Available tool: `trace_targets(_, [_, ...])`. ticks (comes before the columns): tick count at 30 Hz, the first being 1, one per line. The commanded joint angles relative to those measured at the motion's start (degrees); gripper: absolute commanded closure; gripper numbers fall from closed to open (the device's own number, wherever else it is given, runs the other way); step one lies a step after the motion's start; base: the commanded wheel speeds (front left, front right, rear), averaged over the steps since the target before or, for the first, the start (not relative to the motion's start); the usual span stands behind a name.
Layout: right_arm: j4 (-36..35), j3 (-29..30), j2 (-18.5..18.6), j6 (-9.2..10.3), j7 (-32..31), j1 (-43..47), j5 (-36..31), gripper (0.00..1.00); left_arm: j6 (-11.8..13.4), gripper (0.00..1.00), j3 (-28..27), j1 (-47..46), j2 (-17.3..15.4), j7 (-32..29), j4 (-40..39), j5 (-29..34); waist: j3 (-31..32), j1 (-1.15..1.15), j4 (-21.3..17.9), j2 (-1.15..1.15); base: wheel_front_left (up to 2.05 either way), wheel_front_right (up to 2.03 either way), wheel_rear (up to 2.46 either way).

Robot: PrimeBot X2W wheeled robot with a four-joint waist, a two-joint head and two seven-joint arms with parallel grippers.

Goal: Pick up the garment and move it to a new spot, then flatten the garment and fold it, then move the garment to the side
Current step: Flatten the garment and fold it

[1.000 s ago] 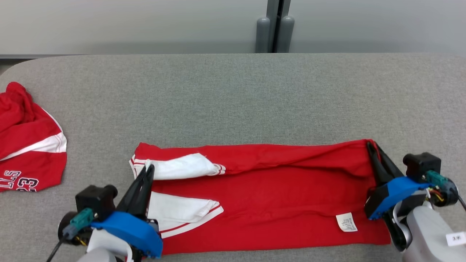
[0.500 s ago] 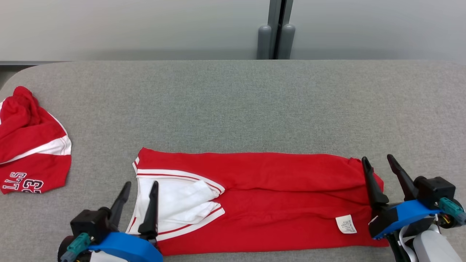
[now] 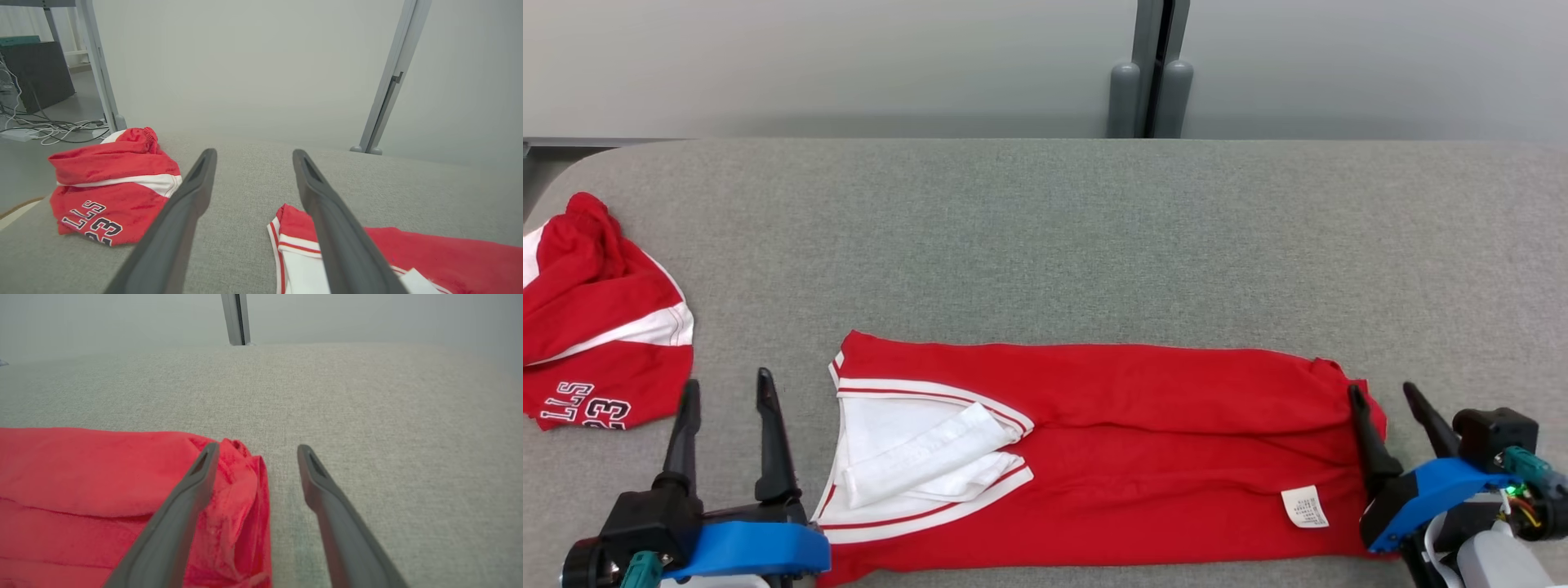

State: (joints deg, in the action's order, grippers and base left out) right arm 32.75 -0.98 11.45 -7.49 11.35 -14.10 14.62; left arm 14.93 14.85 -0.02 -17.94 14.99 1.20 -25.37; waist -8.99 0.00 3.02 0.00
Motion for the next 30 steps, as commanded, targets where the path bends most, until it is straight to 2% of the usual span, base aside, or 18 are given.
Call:
trace_targets(1, [1.4, 0.2, -0.31, -0.01, -0.58, -1.05, -0.56, 0.0, -1.1, 0.0, -2.16, 0.97, 1.34, 0.26, 0.21, 1.81, -0.11, 0.0, 0.15, 0.0, 0.0, 0.0, 0.0])
trace_targets(8, [7.42, -0.3, -1.68, -0.01, -1.88, -1.58, -0.33, 0.0, -5.22, 0.0, -10.35, 3.88, 7.3, 0.26, 1.77, 9.15, 0.11, 0.0, 0.26, 0.0, 0.0, 0.0, 0.0])
trace_targets(13, [11.2, -1.68, -3.1, -0.01, -3.27, -1.6, 0.82, 0.0, -7.98, 0.0, -14.17, 4.81, 10.12, 0.27, 3.59, 13.25, 0.65, 0.0, 0.34, 0.0, 0.0, 0.0, 0.0])
trace_targets(14, [11.95, -1.86, -3.39, -0.02, -3.75, -1.42, 1.31, 0.11, -8.42, 0.0, -14.67, 4.93, 10.67, 0.27, 3.83, 13.94, 0.73, 0.0, 0.37, 0.0, 0.0, 0.0, 0.0])
trace_targets(16, [12.95, -2.56, -3.89, -0.02, -4.3, -1.3, 2.62, 1.0, -9.13, 0.0, -15.67, 5.15, 11.37, 0.27, 4.52, 15.16, 0.85, 0.0, 0.37, 0.0, 0.0, 0.0, 0.0])
trace_targets(21, [13.27, -3.3, -3.55, -0.01, -3.52, -1.6, 5.32, 1.0, -10.45, 0.0, -17.33, 5.11, 12.34, 0.27, 5.51, 17.13, 1.21, 0.0, 0.16, 0.0, 0.0, 0.0, 0.0])
trace_targets(30, [14.37, 2.03, 4.89, 0.03, -1.65, -3.7, 7.5, 1.0, -11.93, 0.0, -19.35, 4.93, 13.66, 0.27, 6.38, 19.67, 2.03, 0.0, -0.8, 0.0, 0.0, 0.0, 0.0])
